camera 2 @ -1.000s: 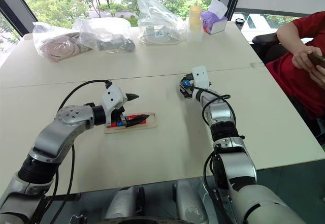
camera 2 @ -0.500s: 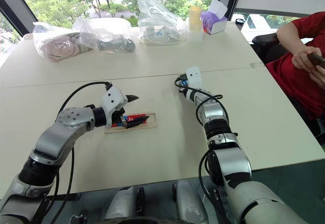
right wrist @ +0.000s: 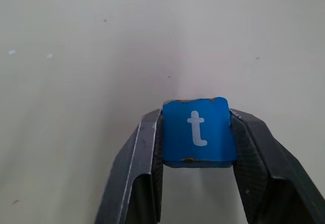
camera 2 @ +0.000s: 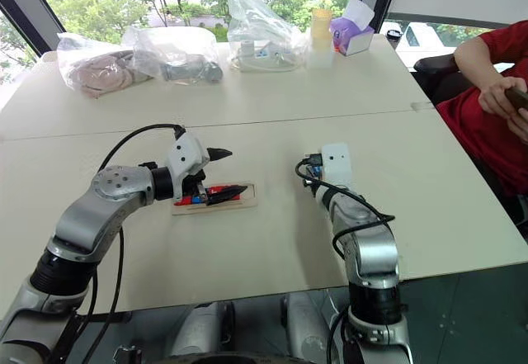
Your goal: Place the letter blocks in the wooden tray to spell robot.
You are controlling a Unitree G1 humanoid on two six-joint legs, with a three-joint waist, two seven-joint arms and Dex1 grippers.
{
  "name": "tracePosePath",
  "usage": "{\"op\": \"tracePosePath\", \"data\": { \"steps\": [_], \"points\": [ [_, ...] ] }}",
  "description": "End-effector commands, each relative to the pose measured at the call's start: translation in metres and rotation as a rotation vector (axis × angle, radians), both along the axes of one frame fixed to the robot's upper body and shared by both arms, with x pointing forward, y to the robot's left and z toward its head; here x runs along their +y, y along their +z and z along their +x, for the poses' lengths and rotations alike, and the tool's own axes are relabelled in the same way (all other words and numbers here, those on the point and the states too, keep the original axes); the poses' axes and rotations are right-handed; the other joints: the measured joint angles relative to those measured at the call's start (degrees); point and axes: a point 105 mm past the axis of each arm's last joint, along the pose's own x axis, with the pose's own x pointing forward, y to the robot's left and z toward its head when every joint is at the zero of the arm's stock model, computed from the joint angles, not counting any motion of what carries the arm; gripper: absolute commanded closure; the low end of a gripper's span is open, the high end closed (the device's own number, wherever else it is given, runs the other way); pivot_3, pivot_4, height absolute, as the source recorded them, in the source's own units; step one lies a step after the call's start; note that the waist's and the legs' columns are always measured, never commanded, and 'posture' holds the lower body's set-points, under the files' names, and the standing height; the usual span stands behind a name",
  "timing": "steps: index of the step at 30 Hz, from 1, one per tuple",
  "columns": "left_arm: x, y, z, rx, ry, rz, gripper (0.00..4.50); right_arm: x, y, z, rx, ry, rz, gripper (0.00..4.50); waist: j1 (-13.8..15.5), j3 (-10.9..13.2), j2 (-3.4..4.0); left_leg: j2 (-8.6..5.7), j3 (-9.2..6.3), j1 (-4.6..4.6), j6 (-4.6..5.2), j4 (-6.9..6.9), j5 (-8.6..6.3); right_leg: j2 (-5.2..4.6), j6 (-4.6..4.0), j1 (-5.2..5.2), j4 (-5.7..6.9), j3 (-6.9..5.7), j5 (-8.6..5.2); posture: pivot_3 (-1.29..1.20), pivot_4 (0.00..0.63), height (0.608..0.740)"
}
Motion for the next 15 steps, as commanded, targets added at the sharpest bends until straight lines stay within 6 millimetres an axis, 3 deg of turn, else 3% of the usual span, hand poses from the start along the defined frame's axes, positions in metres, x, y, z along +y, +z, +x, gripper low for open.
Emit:
{"op": "tracePosePath", "data": {
  "steps": [1, 7, 9, 12, 13, 15],
  "points": [
    [-0.004, 0.005, -0.007, 0.001, -0.065, 0.010, 0.00, 0.008, 0.001, -0.016, 0.033, -0.004, 0.013, 3.25, 0.1, 0.0, 0.00, -0.01, 0.01, 0.00, 0.00, 0.00, 0.00, -0.01, -0.01, 0.00, 0.00, 0.00, -0.01, 0.00, 0.150, 0.740],
    [-0.011, 0.006, -0.025, 0.067, -0.190, 0.009, 0.00, 0.011, -0.011, -0.016, 0.095, -0.012, 0.030, 3.25, 0.2, 0.0, 0.00, -0.03, 0.03, -0.22, 0.00, 0.01, 0.00, -0.01, -0.03, -0.20, -0.03, 0.00, -0.02, 0.00, 0.150, 0.740],
    [-0.008, 0.004, -0.025, 0.071, -0.194, 0.034, 0.00, 0.013, -0.013, -0.015, 0.100, -0.012, 0.034, 2.19, 0.3, 0.0, -0.01, -0.04, 0.04, -0.24, 0.00, 0.01, 0.00, -0.01, -0.02, -0.22, -0.03, -0.01, -0.01, 0.00, 0.150, 0.740],
    [-0.005, 0.003, -0.023, 0.073, -0.185, 0.041, 0.00, 0.013, -0.014, -0.015, 0.104, 0.007, 0.019, 1.20, 0.5, 0.0, 0.00, -0.05, 0.05, -0.25, 0.00, 0.00, 0.00, -0.01, -0.01, -0.24, -0.03, -0.01, -0.01, 0.00, 0.150, 0.740],
    [-0.003, 0.004, -0.022, 0.072, -0.179, 0.041, 0.00, 0.012, -0.010, -0.014, 0.090, 0.019, 0.002, 1.06, 0.5, 0.0, -0.01, -0.05, 0.05, -0.26, 0.00, 0.01, 0.00, -0.02, -0.01, -0.24, -0.04, -0.01, -0.01, 0.00, 0.150, 0.740],
    [0.001, 0.005, -0.021, 0.070, -0.171, 0.041, 0.00, 0.003, 0.008, -0.009, 0.005, 0.023, -0.038, 0.11, 0.5, 0.0, 0.00, -0.06, 0.05, -0.26, 0.00, 0.01, 0.00, -0.02, -0.01, -0.25, -0.04, -0.02, -0.01, 0.00, 0.150, 0.740]
  ]
}}
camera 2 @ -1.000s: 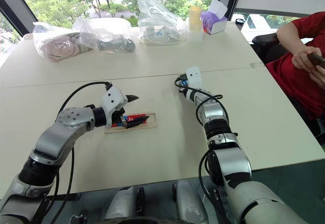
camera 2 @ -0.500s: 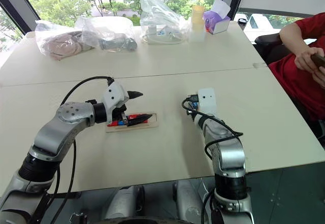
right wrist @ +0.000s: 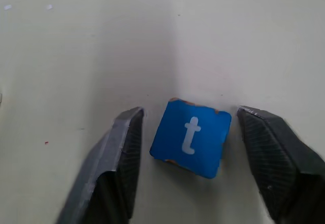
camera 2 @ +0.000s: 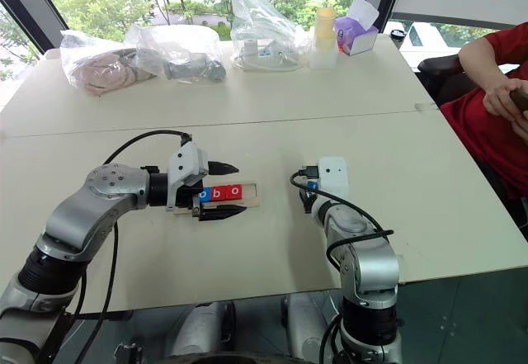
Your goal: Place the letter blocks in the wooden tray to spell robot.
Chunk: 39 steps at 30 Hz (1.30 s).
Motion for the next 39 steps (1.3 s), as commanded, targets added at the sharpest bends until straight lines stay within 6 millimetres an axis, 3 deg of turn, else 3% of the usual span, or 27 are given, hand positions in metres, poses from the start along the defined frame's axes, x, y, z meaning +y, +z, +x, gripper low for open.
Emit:
{"op": "tracePosePath", "data": {
  "steps": [1, 3, 6, 9, 13, 18, 24, 34, 37, 39],
  "points": [
    [0.005, 0.011, 0.000, -0.029, -0.008, -0.015, 0.00, -0.012, 0.050, 0.016, -0.245, 0.045, -0.094, 0.11, 0.0, 0.0, 0.01, 0.00, 0.00, -0.01, 0.00, 0.01, 0.00, 0.00, 0.00, -0.01, 0.00, 0.00, 0.00, 0.00, 0.150, 0.740],
    [0.009, 0.015, -0.004, -0.003, -0.027, -0.041, 0.00, -0.014, 0.078, 0.025, -0.386, 0.122, -0.125, 0.11, 0.0, 0.0, 0.01, -0.04, 0.04, -0.02, 0.00, 0.05, 0.00, -0.02, 0.00, -0.02, 0.00, 0.00, 0.00, 0.00, 0.150, 0.740],
    [0.017, 0.015, -0.012, 0.030, -0.074, -0.022, 0.00, -0.014, 0.094, 0.031, -0.452, 0.326, -0.114, 0.11, -0.1, 0.0, -0.01, -0.03, 0.04, 0.00, 0.01, 0.04, 0.00, 0.03, 0.02, -0.01, -0.01, 0.00, 0.00, 0.00, 0.150, 0.740],
    [0.024, 0.016, -0.026, 0.061, -0.132, 0.020, 0.00, -0.020, 0.086, 0.018, -0.410, 0.687, -0.132, 0.11, 0.1, 0.0, 0.01, -0.03, -0.01, 0.01, 0.04, -0.05, -0.02, 0.05, 0.09, 0.02, -0.04, -0.06, 0.00, 0.00, 0.150, 0.740],
    [0.028, 0.022, -0.039, 0.095, -0.171, 0.047, 0.00, -0.043, 0.060, 0.005, -0.258, 0.923, -0.192, 0.11, 0.3, 0.0, -0.03, -0.04, 0.02, -0.06, 0.11, 0.00, -0.06, -0.02, 0.19, 0.06, -0.16, -0.07, -0.05, 0.00, 0.150, 0.740],
    [0.031, 0.019, -0.041, 0.097, -0.139, 0.067, 0.00, -0.060, 0.025, 0.008, -0.154, 1.006, -0.230, 0.11, 0.0, 0.0, -0.04, -0.03, 0.05, 0.15, 0.12, 0.05, -0.06, 0.02, 0.13, 0.27, -0.20, -0.04, -0.05, 0.00, 0.150, 0.740],
    [0.038, 0.018, -0.036, 0.108, -0.075, 0.041, 0.00, -0.053, 0.000, 0.010, -0.140, 1.029, -0.177, 0.11, 0.1, 0.0, -0.03, -0.02, 0.04, 0.17, 0.11, 0.08, -0.06, 0.03, 0.10, 0.30, -0.17, -0.02, -0.02, 0.00, 0.150, 0.740],
    [0.042, 0.012, -0.026, 0.087, -0.059, 0.084, 0.00, -0.052, -0.016, 0.026, -0.175, 0.992, -0.196, 0.11, 0.0, 0.0, -0.04, -0.03, 0.09, 0.63, 0.11, 0.11, -0.06, 0.02, -0.04, 0.69, -0.15, 0.00, -0.06, 0.00, 0.150, 0.740],
    [0.046, 0.009, -0.023, 0.093, -0.050, 0.094, 0.00, -0.049, -0.017, 0.025, -0.181, 1.000, -0.154, 0.91, 0.0, 0.0, -0.04, -0.02, 0.13, 0.82, 0.11, 0.08, -0.06, 0.02, -0.09, 0.84, -0.15, 0.05, -0.09, 0.00, 0.150, 0.740],
    [0.048, 0.007, -0.024, 0.099, -0.052, 0.103, 0.00, -0.047, -0.017, 0.023, -0.179, 1.012, -0.148, 1.97, 0.0, 0.0, -0.04, -0.01, 0.16, 0.85, 0.11, 0.08, -0.06, 0.02, -0.09, 0.84, -0.11, 0.08, -0.08, 0.00, 0.150, 0.740]
  ]
}}
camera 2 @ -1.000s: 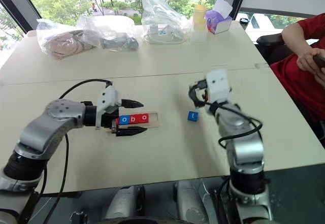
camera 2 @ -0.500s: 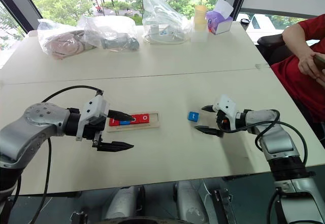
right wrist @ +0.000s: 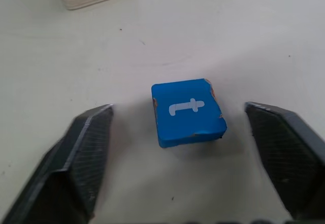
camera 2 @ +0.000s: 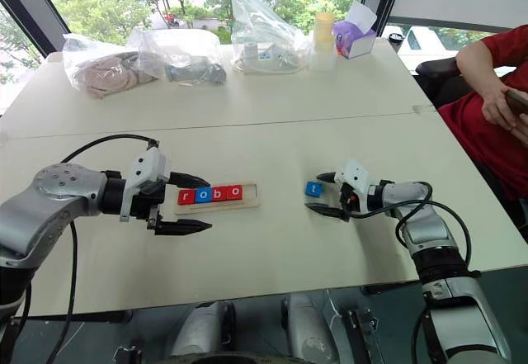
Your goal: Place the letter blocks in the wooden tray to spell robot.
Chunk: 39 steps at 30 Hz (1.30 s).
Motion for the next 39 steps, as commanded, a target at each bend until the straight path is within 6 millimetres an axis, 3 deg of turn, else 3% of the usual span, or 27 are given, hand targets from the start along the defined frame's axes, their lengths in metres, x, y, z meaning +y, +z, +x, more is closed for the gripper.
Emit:
{"op": "tracePosePath", "data": {
  "steps": [1, 3, 6, 12, 17, 23, 39],
  "points": [
    [0.002, 0.002, -0.001, -0.026, -0.019, 0.025, 0.00, -0.001, 0.003, 0.001, -0.003, -0.009, 0.017, 2.32, 0.1, 0.0, 0.00, 0.00, 0.00, 0.00, 0.00, 0.00, 0.00, 0.00, 0.00, 0.00, 0.00, 0.00, 0.00, 0.00, 0.150, 0.740],
    [0.004, 0.002, 0.001, -0.032, -0.007, 0.034, 0.00, 0.002, 0.009, 0.004, -0.011, -0.027, 0.057, 3.30, 0.1, 0.0, 0.00, 0.00, 0.00, 0.00, 0.00, 0.00, 0.00, -0.01, 0.00, 0.00, 0.01, 0.00, 0.00, 0.00, 0.150, 0.740],
    [0.008, 0.005, 0.008, -0.052, 0.032, 0.023, 0.00, 0.015, 0.026, 0.009, -0.027, -0.026, 0.112, 3.33, 0.1, 0.0, 0.02, 0.00, 0.00, 0.00, 0.00, 0.00, 0.00, -0.01, 0.00, -0.01, 0.03, 0.01, 0.00, 0.00, 0.150, 0.740],
    [0.029, 0.011, 0.011, -0.054, 0.106, 0.036, 0.00, 0.073, 0.052, 0.007, -0.063, 0.143, 0.136, 3.33, -0.3, 0.0, 0.03, 0.04, 0.01, -0.01, 0.00, -0.02, 0.00, 0.04, 0.16, -0.13, 0.14, 0.03, 0.09, 0.00, 0.150, 0.740],
    [0.049, 0.009, 0.011, -0.076, 0.183, 0.112, 0.00, 0.114, 0.041, 0.007, -0.055, 0.263, 0.057, 3.33, 0.1, 0.0, 0.04, 0.07, 0.00, -0.02, 0.00, -0.12, 0.00, 0.03, 0.15, -0.17, 0.14, 0.00, 0.07, 0.00, 0.150, 0.740],
    [0.050, 0.010, 0.004, -0.074, 0.203, 0.100, 0.00, 0.121, 0.029, 0.004, -0.049, 0.341, -0.012, 3.33, 0.5, 0.0, 0.04, 0.07, 0.06, -0.17, 0.00, -0.03, 0.00, -0.15, 0.02, -0.19, 0.05, 0.00, -0.04, 0.00, 0.150, 0.740],
    [0.053, 0.017, 0.010, -0.112, 0.264, 0.084, 0.00, 0.125, 0.022, 0.015, -0.064, 0.327, -0.017, 3.33, 0.1, 0.0, 0.03, 0.05, 0.04, -0.09, 0.00, -0.06, 0.00, -0.05, 0.05, -0.20, 0.13, 0.01, 0.01, 0.00, 0.150, 0.740]
  ]
}}
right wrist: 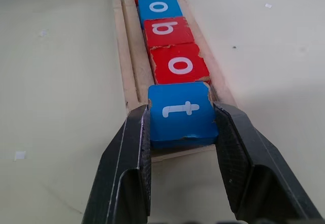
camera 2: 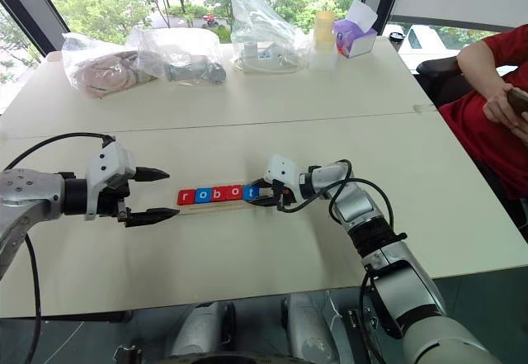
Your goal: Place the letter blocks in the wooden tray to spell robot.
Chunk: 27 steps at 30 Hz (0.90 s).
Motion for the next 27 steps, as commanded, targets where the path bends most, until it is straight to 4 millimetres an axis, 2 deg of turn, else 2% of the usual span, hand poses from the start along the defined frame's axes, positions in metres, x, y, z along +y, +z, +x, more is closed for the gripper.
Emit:
{"op": "tracePosePath", "data": {
  "steps": [1, 11, 19, 25, 26, 27],
  "points": [
    [-0.002, 0.013, 0.003, -0.049, -0.004, 0.001, 0.00, 0.004, 0.010, 0.006, -0.046, 0.008, 0.022, 3.33, 0.0, 0.0, 0.00, 0.00, 0.00, 0.00, 0.00, 0.00, 0.00, 0.00, -0.01, 0.00, 0.00, 0.00, 0.00, 0.00, 0.150, 0.740],
    [-0.003, 0.011, 0.004, -0.054, 0.004, 0.001, 0.00, 0.016, 0.008, 0.003, -0.035, 0.045, 0.032, 3.33, 0.0, 0.0, 0.00, 0.01, 0.00, 0.01, 0.00, -0.01, 0.00, 0.00, 0.09, 0.00, 0.00, 0.00, 0.05, 0.00, 0.150, 0.740],
    [-0.004, 0.010, 0.004, -0.057, 0.010, 0.001, 0.00, 0.016, 0.006, 0.007, -0.052, 0.042, 0.016, 3.33, -0.1, 0.0, 0.00, 0.02, 0.01, 0.03, 0.00, -0.01, 0.00, 0.00, 0.08, 0.00, 0.02, 0.00, 0.05, 0.00, 0.150, 0.740],
    [-0.002, 0.006, 0.005, -0.054, 0.020, 0.005, 0.00, 0.018, 0.015, 0.013, -0.089, 0.016, 0.050, 0.24, 0.0, 0.0, 0.00, 0.02, 0.01, 0.03, 0.00, -0.01, 0.00, 0.00, 0.09, 0.01, 0.02, 0.01, 0.06, 0.00, 0.150, 0.740],
    [-0.002, 0.006, 0.005, -0.055, 0.022, 0.006, 0.00, 0.018, 0.019, 0.015, -0.102, 0.002, 0.059, 0.03, 0.0, 0.0, 0.00, 0.02, 0.01, 0.03, 0.00, -0.02, 0.00, 0.00, 0.09, 0.01, 0.02, 0.01, 0.06, 0.00, 0.150, 0.740],
    [-0.001, 0.006, 0.005, -0.055, 0.023, 0.006, 0.00, 0.018, 0.021, 0.017, -0.114, -0.007, 0.066, 0.03, 0.0, 0.0, 0.00, 0.02, 0.01, 0.03, 0.00, -0.01, 0.00, 0.00, 0.08, 0.01, 0.02, 0.00, 0.06, 0.00, 0.150, 0.740]
  ]
}}
